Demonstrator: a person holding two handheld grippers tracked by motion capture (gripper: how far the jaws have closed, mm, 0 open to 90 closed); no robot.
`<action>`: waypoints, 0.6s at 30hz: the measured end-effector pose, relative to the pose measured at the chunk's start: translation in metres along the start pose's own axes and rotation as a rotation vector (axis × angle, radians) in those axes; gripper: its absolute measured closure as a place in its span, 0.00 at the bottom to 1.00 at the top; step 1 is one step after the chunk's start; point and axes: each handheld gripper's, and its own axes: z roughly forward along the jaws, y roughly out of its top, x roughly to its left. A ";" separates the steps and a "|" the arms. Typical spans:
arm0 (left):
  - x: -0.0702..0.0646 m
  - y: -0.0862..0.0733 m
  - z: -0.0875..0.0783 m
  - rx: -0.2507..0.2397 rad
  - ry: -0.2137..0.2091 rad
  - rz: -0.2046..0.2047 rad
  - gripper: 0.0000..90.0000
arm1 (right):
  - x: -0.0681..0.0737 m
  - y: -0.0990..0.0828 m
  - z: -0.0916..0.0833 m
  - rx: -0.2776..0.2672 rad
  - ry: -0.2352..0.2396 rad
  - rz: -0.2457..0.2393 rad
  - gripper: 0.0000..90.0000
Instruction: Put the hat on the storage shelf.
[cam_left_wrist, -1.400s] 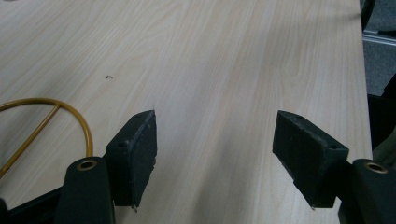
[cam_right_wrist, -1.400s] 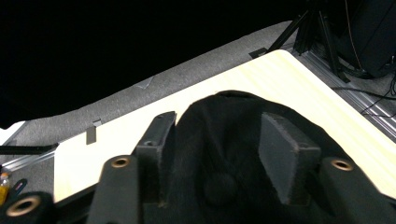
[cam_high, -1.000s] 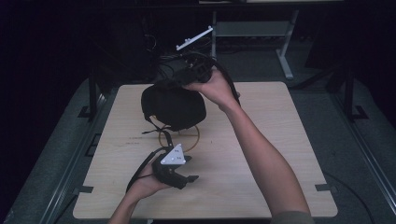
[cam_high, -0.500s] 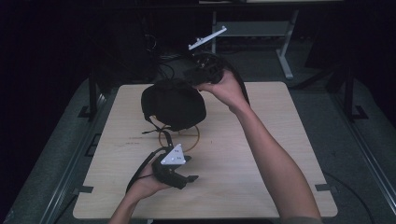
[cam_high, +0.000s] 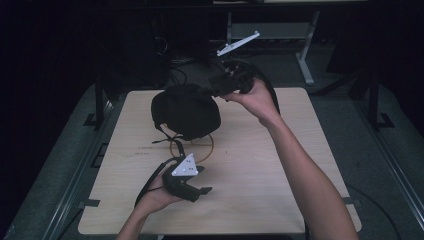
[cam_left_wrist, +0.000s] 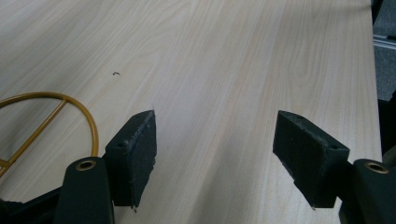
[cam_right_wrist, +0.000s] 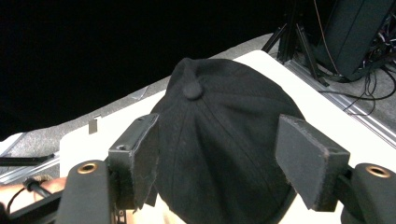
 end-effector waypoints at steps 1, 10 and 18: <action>0.000 0.000 0.000 -0.002 0.000 -0.002 0.34 | -0.001 -0.002 -0.003 -0.001 -0.002 -0.002 0.33; 0.000 -0.001 0.001 -0.002 0.006 -0.003 0.33 | -0.005 -0.024 -0.027 -0.020 -0.010 0.014 0.31; 0.000 -0.002 0.002 -0.007 0.015 0.000 0.33 | -0.009 -0.046 -0.049 -0.034 -0.027 0.030 0.30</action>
